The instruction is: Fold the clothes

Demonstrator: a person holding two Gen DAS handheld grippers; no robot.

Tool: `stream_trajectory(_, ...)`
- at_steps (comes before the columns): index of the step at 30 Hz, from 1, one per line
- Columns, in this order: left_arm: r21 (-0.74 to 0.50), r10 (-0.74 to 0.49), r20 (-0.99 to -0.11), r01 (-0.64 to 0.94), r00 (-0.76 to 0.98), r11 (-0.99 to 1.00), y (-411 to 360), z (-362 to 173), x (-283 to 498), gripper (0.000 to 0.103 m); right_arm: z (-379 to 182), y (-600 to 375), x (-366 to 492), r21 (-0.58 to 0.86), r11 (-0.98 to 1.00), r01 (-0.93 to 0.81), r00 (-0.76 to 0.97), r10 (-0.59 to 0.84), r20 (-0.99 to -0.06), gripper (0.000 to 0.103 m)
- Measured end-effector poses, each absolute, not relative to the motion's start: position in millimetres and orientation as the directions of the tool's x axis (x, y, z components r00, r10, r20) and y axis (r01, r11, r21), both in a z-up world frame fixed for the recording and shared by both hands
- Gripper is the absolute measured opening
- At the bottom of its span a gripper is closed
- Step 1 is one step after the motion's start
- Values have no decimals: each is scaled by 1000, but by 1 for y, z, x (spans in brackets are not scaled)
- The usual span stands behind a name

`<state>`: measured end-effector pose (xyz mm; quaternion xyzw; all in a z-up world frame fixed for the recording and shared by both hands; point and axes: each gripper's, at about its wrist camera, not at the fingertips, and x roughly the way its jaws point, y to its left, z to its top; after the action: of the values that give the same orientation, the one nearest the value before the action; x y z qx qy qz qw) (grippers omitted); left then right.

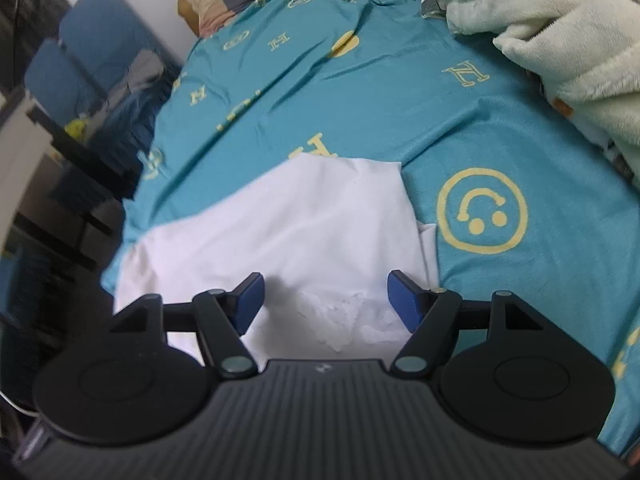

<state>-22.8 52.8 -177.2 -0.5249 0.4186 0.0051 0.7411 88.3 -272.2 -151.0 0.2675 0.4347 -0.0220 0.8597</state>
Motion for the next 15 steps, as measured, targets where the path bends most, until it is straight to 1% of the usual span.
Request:
stream_trajectory(2,-774,-407,-624,-457,667,438,55,-179,-18,81,-147,-275,86,491,824,282,637,222,-738,71)
stream_trajectory(4,-774,-391,-626,-474,675,420,57,-183,-15,64,-141,-279,80,565,774,287,654,272,-706,71)
stream_trajectory(6,-775,-381,-625,-484,682,405,58,-185,-16,57,-133,-283,73,651,704,285,669,340,-661,71)
stream_trajectory(7,-783,-383,-615,-475,690,401,57,-184,-17,47,-130,-284,68,708,652,271,670,400,-625,71)
stream_trajectory(10,-809,-396,-576,-429,715,402,57,-175,-16,33,-129,-278,56,836,491,245,634,572,-521,71)
stream_trajectory(12,-830,-408,-542,-393,734,396,56,-168,-15,30,-134,-268,48,889,386,247,584,673,-454,71)
stream_trajectory(15,-861,-426,-487,-336,762,382,56,-156,-13,27,-161,-250,40,895,270,355,512,745,-428,71)
